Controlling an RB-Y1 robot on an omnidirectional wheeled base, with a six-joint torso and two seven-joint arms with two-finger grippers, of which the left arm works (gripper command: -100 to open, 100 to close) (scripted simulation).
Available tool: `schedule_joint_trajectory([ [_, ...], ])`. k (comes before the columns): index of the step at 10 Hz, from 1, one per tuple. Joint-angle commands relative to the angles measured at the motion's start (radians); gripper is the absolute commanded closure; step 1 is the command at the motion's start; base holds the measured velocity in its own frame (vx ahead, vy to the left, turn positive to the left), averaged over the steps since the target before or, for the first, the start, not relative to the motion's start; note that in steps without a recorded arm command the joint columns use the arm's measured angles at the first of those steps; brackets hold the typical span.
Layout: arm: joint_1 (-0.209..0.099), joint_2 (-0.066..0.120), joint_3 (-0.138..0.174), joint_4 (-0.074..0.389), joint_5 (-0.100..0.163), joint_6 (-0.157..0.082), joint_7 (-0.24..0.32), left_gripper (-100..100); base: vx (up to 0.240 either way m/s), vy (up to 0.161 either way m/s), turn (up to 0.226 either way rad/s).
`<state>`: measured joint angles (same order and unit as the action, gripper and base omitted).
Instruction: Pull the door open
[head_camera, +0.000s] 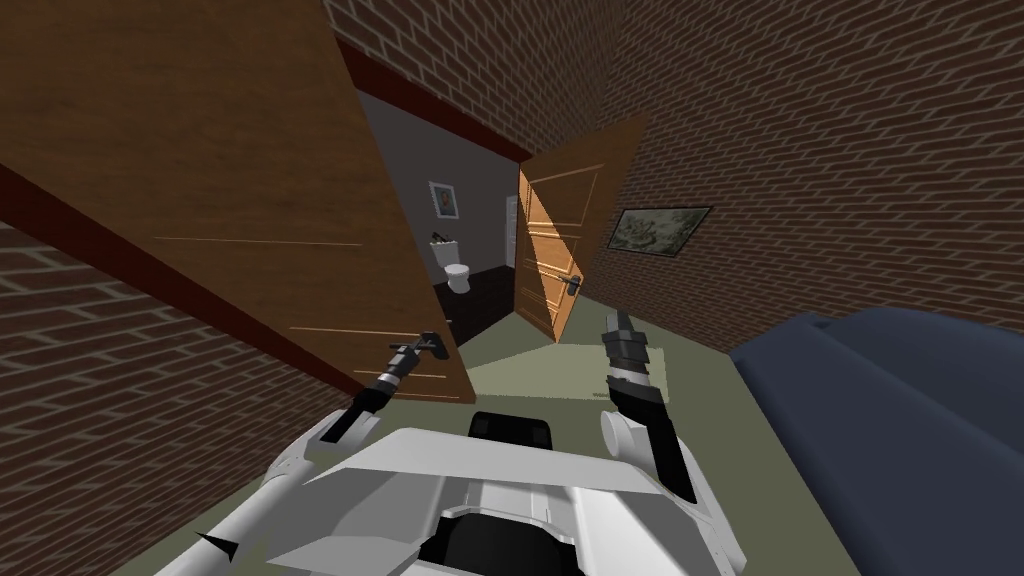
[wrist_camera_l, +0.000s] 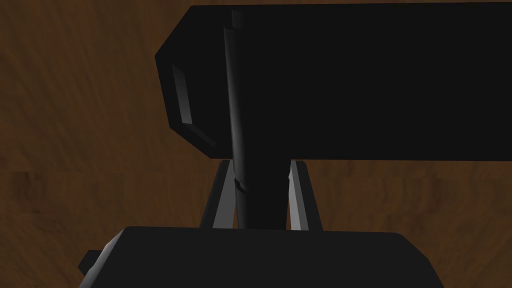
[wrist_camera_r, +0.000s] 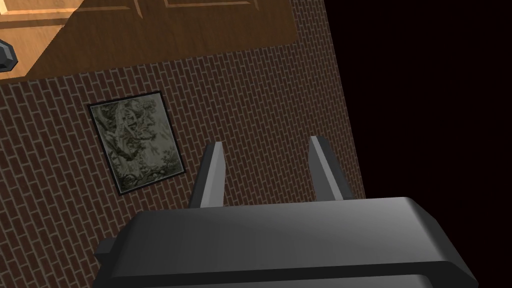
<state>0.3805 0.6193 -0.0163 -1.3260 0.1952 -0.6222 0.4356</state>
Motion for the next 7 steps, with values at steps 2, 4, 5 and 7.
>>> schedule_joint_trajectory([
  [2, 0.018, 0.024, -0.009, 0.01, 0.002, -0.038, 0.018, 100, -0.204, 0.049, -0.099],
  [4, 0.023, 0.026, -0.013, 0.006, 0.001, -0.04, 0.02, 100, -0.154, 0.041, -0.067],
  [5, 0.033, 0.036, -0.021, 0.015, 0.0, -0.062, 0.029, 100, -0.141, 0.046, -0.151],
  [7, 0.04, 0.046, -0.024, 0.021, 0.001, -0.08, 0.036, 100, -0.174, 0.058, -0.132],
])
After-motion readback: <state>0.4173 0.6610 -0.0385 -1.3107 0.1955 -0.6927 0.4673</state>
